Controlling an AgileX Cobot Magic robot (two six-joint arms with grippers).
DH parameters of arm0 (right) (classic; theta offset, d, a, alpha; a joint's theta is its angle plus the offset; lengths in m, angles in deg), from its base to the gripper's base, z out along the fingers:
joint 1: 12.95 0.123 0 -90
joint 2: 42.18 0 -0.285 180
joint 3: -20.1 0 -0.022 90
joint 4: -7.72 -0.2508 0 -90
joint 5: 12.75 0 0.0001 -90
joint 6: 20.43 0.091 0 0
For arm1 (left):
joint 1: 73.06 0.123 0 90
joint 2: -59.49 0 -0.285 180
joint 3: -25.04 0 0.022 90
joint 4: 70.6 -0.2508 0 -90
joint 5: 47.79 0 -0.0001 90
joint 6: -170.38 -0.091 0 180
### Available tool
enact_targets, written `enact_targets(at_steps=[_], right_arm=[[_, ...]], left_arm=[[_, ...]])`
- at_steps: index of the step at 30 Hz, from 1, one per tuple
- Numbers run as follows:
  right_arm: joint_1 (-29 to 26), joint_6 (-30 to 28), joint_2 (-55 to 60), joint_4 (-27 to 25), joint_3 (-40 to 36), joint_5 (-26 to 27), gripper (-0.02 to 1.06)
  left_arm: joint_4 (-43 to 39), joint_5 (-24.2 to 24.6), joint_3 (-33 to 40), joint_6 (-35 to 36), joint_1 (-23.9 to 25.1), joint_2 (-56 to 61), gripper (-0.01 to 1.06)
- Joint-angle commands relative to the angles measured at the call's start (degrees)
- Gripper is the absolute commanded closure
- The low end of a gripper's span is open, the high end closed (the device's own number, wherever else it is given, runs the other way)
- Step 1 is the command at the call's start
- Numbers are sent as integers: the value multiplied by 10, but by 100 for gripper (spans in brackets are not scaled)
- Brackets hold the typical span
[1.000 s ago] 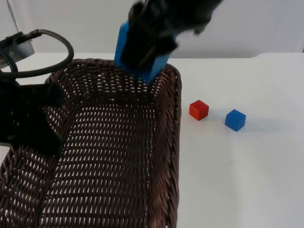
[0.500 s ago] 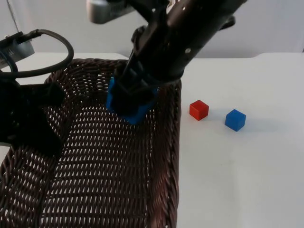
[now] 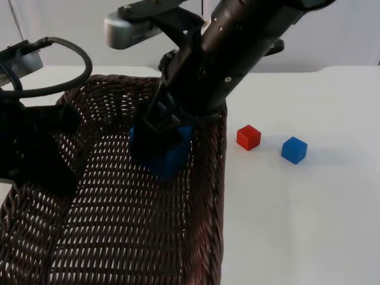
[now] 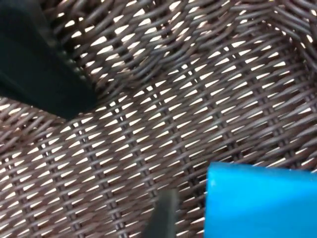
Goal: Pick up the basket with the left hand and place the largest block into the basket with the right hand.
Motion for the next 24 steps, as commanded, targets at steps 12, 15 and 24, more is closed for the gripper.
enact_targets(at_steps=[12,15,24], right_arm=[[2,-11,-107,35,1,-22,20],[0,-11,-143,38,1,-41,20],[0,-9,-214,49,0,-51,20]], left_arm=[[9,1,0,0,-3,7,105],[9,1,0,0,-3,7,105],[9,2,0,0,-3,7,105]])
